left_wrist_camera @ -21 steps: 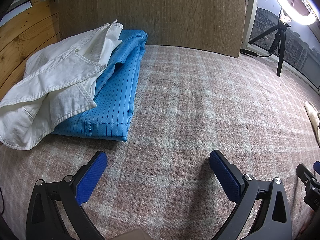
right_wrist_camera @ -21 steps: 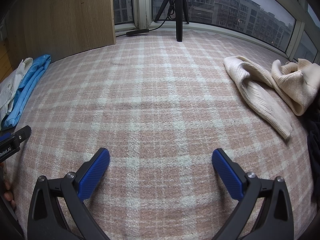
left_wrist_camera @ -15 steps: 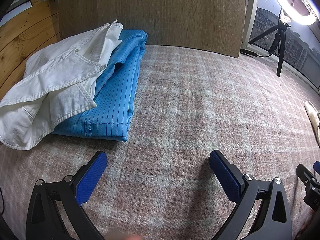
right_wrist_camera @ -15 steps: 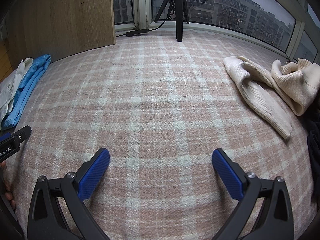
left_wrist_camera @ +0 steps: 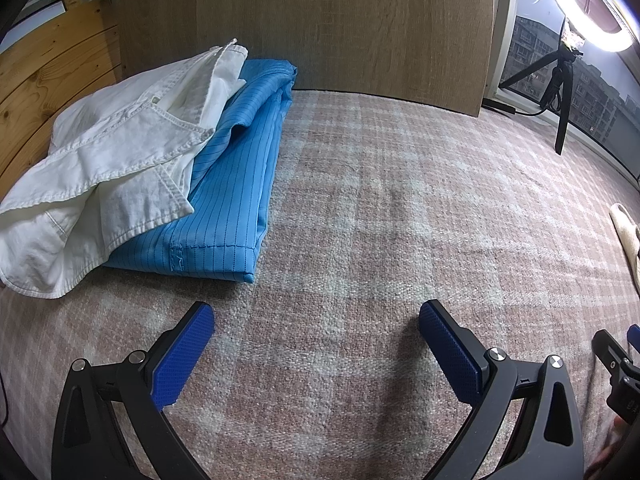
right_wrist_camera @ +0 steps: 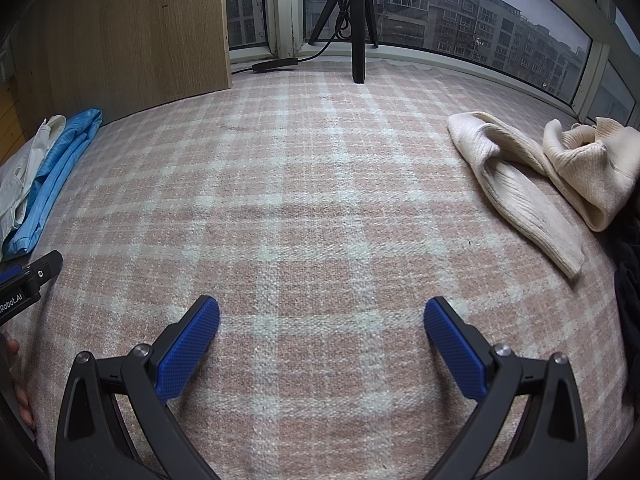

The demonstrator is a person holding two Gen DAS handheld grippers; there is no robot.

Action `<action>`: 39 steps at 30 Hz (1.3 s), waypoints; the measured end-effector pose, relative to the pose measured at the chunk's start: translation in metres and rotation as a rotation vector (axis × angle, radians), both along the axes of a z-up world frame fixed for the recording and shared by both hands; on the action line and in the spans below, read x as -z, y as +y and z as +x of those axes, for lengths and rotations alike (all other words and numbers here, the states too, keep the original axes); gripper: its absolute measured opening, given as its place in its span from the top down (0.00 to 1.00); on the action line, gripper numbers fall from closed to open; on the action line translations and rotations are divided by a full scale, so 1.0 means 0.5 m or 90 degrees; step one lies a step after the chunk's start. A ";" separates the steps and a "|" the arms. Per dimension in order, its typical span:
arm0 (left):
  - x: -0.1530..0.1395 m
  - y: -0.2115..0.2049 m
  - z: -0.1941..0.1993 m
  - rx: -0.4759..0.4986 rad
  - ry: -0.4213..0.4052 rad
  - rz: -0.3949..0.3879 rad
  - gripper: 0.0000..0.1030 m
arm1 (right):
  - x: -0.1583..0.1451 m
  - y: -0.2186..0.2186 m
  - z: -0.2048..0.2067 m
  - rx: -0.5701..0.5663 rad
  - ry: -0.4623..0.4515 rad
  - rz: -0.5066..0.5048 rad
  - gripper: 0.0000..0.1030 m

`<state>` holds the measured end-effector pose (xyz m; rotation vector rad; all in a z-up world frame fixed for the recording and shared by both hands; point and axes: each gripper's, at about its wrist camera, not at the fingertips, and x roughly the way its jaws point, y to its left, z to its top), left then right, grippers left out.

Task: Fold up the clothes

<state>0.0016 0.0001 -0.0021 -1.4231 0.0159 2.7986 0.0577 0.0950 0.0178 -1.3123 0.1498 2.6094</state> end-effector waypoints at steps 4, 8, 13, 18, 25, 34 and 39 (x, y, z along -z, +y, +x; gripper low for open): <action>0.000 0.002 0.000 0.003 0.000 0.000 0.00 | -0.002 -0.002 -0.007 0.002 -0.011 -0.004 0.00; -0.007 0.001 -0.002 0.034 -0.015 -0.006 0.00 | -0.005 -0.005 -0.015 0.003 -0.024 -0.007 0.00; -0.060 0.004 0.009 0.087 0.011 -0.035 0.01 | -0.042 0.018 -0.095 0.017 -0.033 -0.037 0.00; -0.152 -0.010 0.028 0.149 0.071 -0.030 0.01 | -0.135 0.023 -0.082 0.042 0.018 -0.015 0.00; -0.261 -0.021 0.047 0.218 0.097 0.020 0.01 | -0.287 0.102 -0.022 0.114 0.094 -0.009 0.00; -0.377 0.126 0.047 0.377 0.117 0.094 0.01 | -0.450 0.269 0.211 0.248 0.177 0.048 0.00; -0.399 0.282 0.052 0.470 0.084 0.166 0.01 | -0.486 0.398 0.278 0.296 0.199 0.054 0.00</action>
